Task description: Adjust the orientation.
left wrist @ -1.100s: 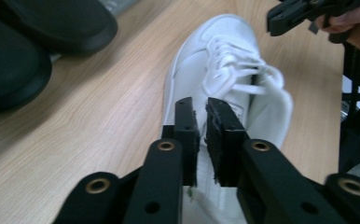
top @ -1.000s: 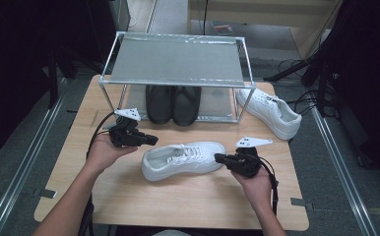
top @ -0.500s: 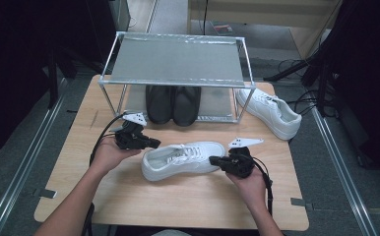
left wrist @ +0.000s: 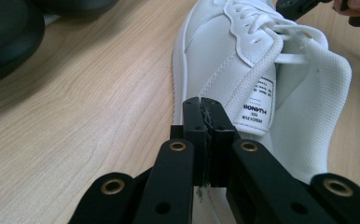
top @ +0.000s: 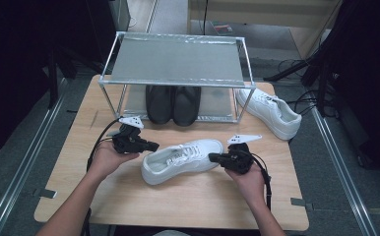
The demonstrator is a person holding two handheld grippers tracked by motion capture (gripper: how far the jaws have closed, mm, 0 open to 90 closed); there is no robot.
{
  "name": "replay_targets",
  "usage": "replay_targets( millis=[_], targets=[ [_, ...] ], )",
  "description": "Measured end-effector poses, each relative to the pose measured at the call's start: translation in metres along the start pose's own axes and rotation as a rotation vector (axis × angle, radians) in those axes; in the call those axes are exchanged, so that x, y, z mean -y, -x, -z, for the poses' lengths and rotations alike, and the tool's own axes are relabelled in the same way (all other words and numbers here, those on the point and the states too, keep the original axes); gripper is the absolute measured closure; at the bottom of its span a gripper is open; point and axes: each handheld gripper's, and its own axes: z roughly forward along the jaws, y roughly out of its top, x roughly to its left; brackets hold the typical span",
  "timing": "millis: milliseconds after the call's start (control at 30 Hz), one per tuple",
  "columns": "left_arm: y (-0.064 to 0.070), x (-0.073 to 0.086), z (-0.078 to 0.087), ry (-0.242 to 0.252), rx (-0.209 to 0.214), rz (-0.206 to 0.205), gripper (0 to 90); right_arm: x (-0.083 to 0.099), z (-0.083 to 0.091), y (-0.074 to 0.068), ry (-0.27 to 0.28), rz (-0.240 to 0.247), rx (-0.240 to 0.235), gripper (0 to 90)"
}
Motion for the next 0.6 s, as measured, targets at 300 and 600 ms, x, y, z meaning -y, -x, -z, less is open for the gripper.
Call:
replay_targets(
  millis=[300, 600],
  targets=[
    [0.011, 0.007, 0.004, -0.012, 0.002, 0.000, 89.7, -0.006, -0.005, 0.004, 0.008, 0.003, 0.007, 90.0],
    [0.021, 0.015, 0.005, -0.017, 0.016, -0.002, 89.4, -0.014, -0.013, 0.006, 0.006, 0.009, 0.021, 90.0]
  ],
)
